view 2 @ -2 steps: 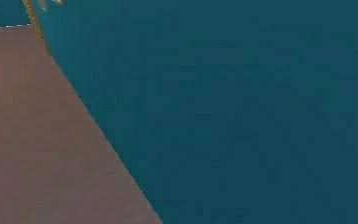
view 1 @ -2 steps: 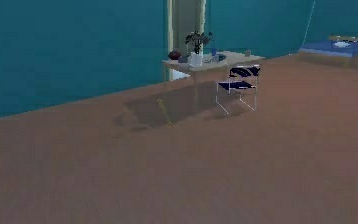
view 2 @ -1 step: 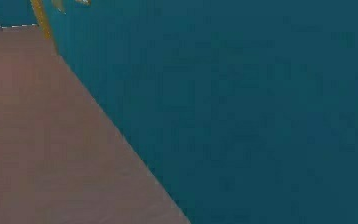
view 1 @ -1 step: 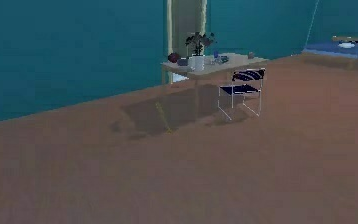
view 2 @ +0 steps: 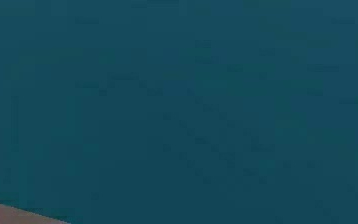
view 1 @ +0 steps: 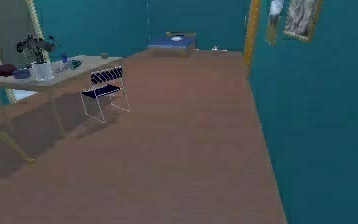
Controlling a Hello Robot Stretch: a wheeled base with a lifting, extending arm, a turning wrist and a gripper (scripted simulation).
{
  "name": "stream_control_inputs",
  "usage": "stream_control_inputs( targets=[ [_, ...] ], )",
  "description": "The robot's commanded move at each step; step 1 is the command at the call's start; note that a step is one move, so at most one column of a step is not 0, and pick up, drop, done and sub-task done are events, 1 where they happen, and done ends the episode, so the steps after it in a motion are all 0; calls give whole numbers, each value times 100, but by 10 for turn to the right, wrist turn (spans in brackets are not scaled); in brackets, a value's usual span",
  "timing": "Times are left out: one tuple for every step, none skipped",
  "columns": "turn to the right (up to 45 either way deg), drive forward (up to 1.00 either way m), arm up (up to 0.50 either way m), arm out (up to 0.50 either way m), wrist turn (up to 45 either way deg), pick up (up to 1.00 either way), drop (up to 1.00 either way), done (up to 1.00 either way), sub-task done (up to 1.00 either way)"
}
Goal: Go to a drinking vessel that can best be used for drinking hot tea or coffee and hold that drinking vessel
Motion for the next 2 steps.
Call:
stream_control_inputs(
  targets=[
    [0, 100, 0, 0, 0, 0, 0, 0, 0],
    [0, 100, 0, 0, 0, 0, 0, 0, 0]
  ],
)
